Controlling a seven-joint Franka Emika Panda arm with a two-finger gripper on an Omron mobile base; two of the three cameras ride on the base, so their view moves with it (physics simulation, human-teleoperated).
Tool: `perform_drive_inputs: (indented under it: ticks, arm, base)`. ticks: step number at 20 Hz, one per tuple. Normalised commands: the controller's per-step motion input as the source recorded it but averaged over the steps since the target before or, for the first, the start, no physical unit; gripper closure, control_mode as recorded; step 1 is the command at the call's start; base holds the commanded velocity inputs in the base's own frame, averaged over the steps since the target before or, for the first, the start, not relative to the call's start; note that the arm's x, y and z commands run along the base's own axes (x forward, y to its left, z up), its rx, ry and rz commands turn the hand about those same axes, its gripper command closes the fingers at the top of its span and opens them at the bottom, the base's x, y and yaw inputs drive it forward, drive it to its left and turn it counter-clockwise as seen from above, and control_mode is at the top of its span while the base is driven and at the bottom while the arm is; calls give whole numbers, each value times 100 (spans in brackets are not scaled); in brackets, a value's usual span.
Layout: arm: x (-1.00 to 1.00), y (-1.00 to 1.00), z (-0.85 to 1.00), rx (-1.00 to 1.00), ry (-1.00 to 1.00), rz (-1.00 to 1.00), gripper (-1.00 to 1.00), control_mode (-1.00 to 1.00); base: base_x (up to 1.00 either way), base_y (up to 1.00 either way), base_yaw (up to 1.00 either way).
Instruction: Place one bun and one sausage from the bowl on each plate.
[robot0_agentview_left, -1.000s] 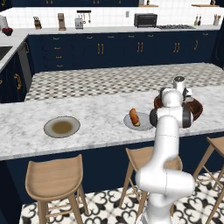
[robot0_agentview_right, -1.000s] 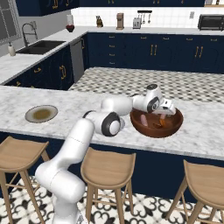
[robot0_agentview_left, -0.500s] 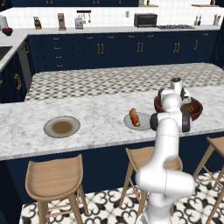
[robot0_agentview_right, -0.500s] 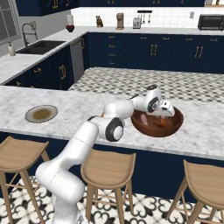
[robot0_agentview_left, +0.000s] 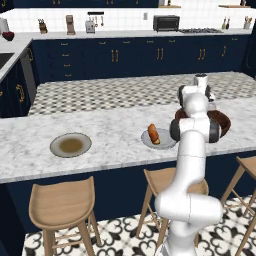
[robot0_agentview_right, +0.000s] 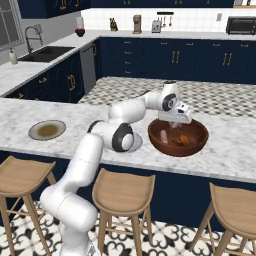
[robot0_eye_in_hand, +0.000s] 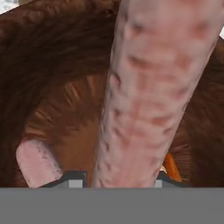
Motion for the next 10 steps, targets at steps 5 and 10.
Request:
perform_drive_inputs:
  ticks: [5, 10]
  arm:
    - [-100, 100, 22, 0, -15, 0, 100, -100]
    - [-100, 100, 11, 0, -6, 1, 100, -100]
  base:
    - [0, 0, 0]
    - [0, 0, 0]
